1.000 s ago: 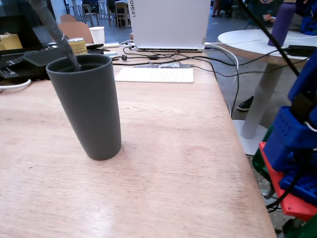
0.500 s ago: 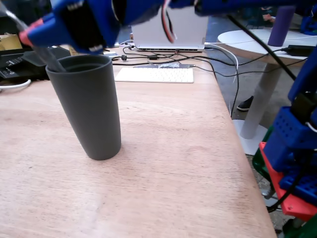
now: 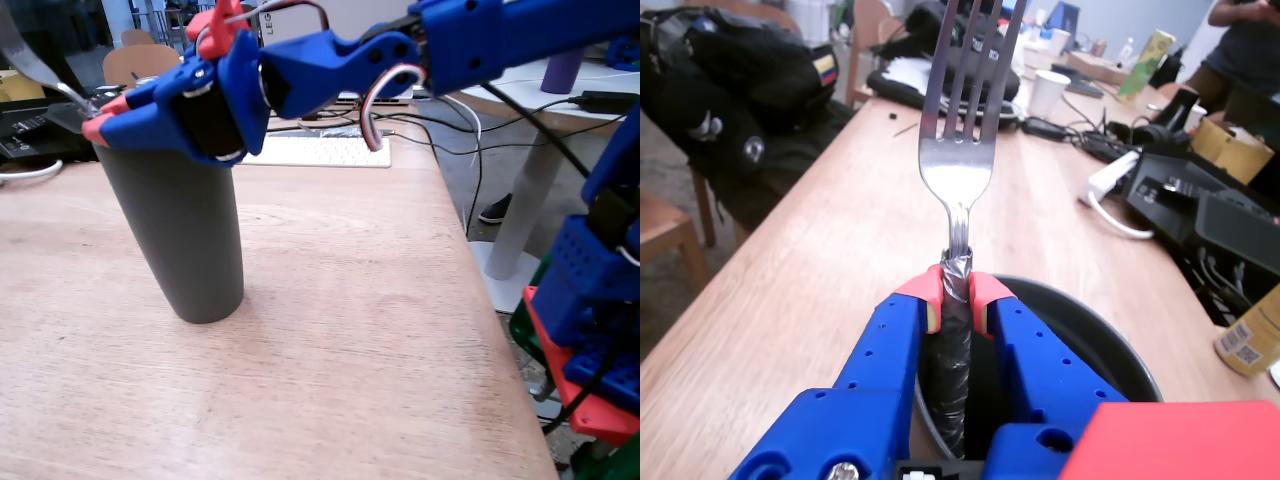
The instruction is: Grab the fork and place it in gray glass
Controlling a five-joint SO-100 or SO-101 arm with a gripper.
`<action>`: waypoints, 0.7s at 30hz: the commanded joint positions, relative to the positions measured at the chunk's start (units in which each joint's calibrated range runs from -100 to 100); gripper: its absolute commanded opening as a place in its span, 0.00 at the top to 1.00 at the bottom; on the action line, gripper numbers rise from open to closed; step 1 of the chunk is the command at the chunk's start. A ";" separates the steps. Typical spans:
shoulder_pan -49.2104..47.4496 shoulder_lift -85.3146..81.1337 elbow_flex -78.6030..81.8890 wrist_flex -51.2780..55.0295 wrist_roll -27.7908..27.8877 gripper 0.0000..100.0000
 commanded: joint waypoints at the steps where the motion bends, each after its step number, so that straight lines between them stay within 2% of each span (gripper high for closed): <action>1: 0.68 -4.18 -0.59 -0.15 -0.24 0.82; 3: 0.68 -4.18 -0.59 -0.15 -0.29 0.77; 10: -0.17 -7.87 -0.31 0.59 -0.39 0.77; 15: -0.51 -19.02 0.92 15.28 -0.49 0.78; 21: -0.51 -32.48 1.01 32.52 -3.13 0.78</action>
